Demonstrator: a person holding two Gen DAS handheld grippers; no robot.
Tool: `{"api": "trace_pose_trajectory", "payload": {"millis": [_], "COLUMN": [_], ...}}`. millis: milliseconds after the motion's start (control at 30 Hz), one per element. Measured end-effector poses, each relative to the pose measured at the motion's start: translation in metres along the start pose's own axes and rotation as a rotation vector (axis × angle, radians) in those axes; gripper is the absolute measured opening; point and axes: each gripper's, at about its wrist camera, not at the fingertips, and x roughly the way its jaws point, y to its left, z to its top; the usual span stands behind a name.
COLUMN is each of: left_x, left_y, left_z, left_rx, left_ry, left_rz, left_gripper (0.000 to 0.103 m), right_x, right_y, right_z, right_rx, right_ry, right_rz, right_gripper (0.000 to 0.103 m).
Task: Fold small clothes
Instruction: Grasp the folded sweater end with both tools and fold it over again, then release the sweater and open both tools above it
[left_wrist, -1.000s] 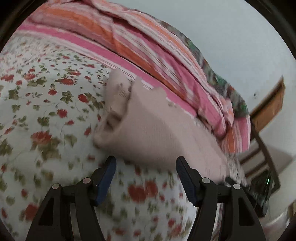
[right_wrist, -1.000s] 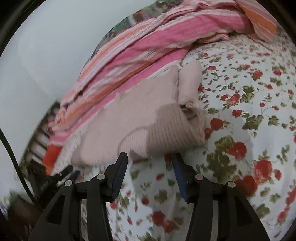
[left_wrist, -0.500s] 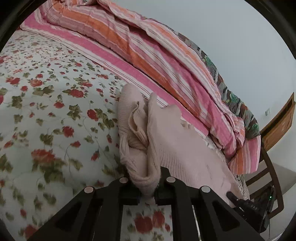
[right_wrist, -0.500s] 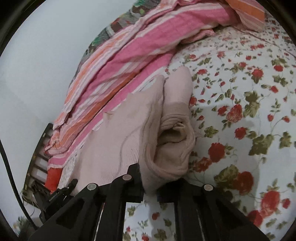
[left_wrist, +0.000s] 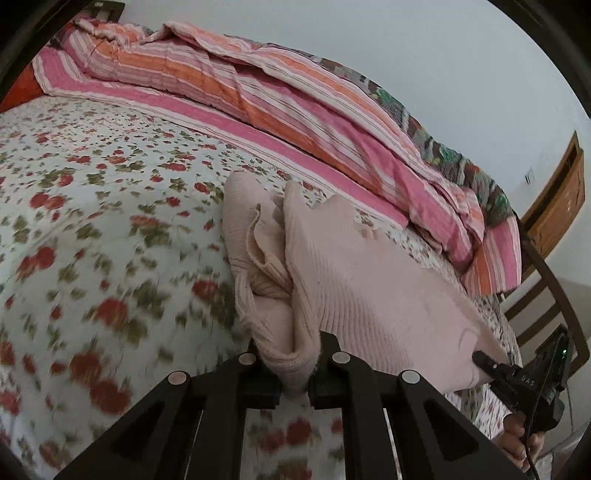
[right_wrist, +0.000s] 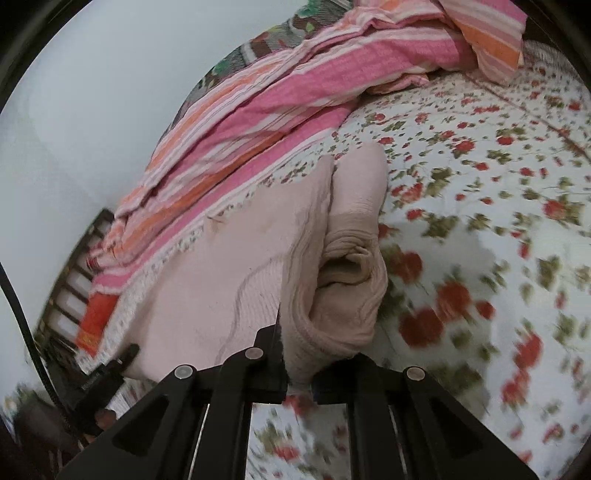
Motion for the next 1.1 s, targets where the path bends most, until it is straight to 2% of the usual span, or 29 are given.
{"api": "trace_pose_trajectory", "payload": {"millis": [167, 233, 300, 533, 667, 800, 900, 1100], "left_x": [-0.009, -0.011, -0.016, -0.041, -0.049, -0.044, -0.035, 0.005], "left_y": [-0.005, -0.006, -0.006, -0.003, -0.003, -0.007, -0.014, -0.034], "left_z": [-0.01, -0.011, -0.012, -0.01, -0.004, 0.004, 0.014, 0.046], "left_rx": [0.047, 0.069, 0.093, 0.12, 0.115, 0.134, 0.161, 0.218], "left_ry": [0.018, 0.047, 0.069, 0.033, 0.006, 0.007, -0.003, -0.001], "left_rz": [0.039, 0.06, 0.078, 0.106, 0.109, 0.121, 0.118, 0.089], "left_gripper": [0.013, 0.017, 0.02, 0.039, 0.041, 0.05, 0.052, 0.054], "right_x": [-0.01, -0.012, -0.022, -0.043, -0.043, -0.039, -0.031, 0.002], "right_y": [0.003, 0.001, 0.0, 0.008, 0.013, 0.017, 0.019, 0.03], "right_z": [-0.015, -0.016, -0.017, -0.01, -0.002, 0.013, 0.024, 0.05], "right_rx": [-0.059, -0.053, -0.063, -0.176, -0.2, -0.203, -0.201, -0.221], "right_ry": [0.016, 0.027, -0.002, -0.044, -0.079, -0.1, -0.108, -0.094], "right_rz": [-0.036, -0.045, -0.065, -0.115, -0.146, -0.139, -0.14, -0.207], "right_gripper": [0.01, 0.02, 0.024, 0.03, 0.032, 0.035, 0.037, 0.04]}}
